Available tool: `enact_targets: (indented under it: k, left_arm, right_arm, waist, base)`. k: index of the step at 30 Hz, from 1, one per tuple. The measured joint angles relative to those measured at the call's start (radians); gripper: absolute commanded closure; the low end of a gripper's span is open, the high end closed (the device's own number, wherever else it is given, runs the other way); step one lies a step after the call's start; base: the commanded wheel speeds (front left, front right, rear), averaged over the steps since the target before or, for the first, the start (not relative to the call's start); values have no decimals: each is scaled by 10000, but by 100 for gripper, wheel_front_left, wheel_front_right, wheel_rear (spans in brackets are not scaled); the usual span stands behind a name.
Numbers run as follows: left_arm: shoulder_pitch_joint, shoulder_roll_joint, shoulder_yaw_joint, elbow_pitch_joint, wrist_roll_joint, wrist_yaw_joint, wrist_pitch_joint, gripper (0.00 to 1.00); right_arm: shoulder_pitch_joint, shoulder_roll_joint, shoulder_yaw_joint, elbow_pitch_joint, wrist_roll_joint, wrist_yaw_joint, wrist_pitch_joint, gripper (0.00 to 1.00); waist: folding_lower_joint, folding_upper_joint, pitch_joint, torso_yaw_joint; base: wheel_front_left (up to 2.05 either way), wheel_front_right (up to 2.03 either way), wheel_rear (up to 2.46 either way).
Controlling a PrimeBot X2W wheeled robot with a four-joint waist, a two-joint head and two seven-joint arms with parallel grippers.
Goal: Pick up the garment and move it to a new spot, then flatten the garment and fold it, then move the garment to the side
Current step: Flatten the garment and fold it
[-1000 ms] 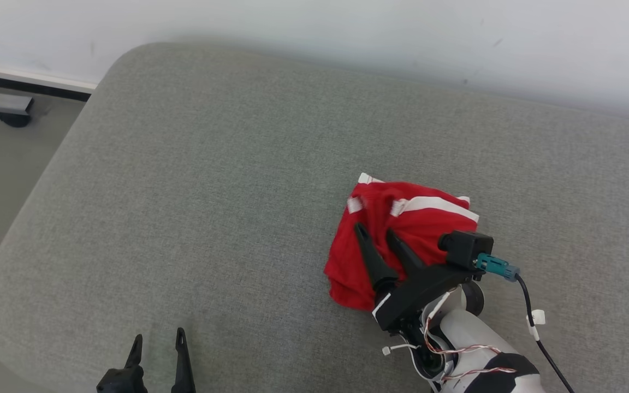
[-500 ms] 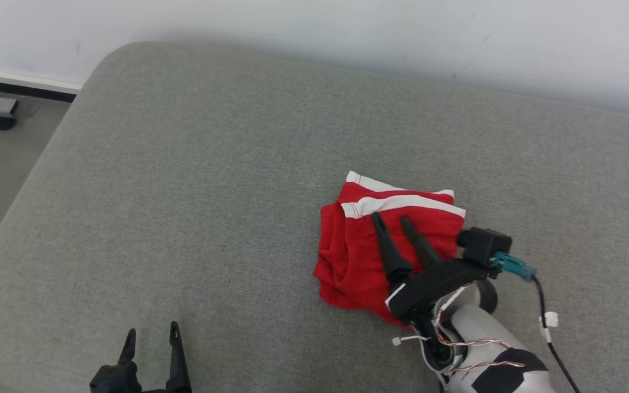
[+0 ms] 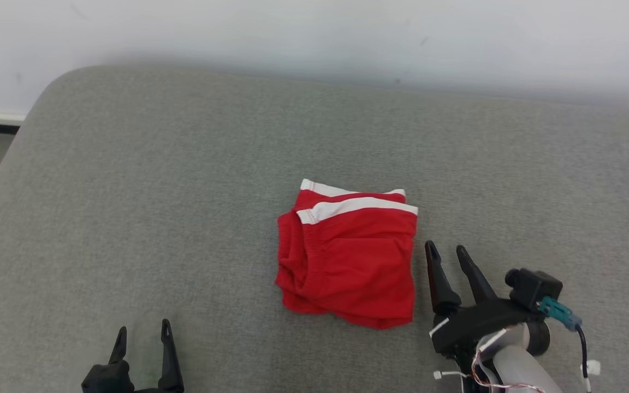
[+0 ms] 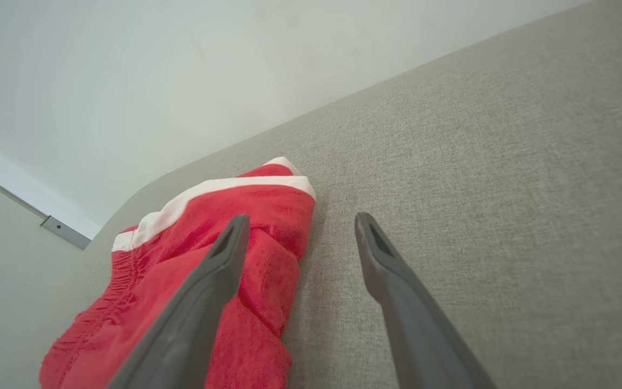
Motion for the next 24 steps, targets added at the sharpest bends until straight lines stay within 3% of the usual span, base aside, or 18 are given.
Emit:
enact_targets:
  k: [12, 24]
  left_arm:
    - [242, 0, 351, 94, -33, -8, 0, 0]
    - [814, 2, 658, 46, 188, -180, 0, 0]
  right_arm:
    - [1219, 203, -984, -378, -1114, 0, 0, 0]
    - [2134, 230, -1615, -1363, -3022, 0, 0, 0]
  waist:
    - [0, 0, -507, -1071]
    - [-1, -1, -1180, -2003]
  base:
    - [0, 0, 0]
    - [0, 0, 0]
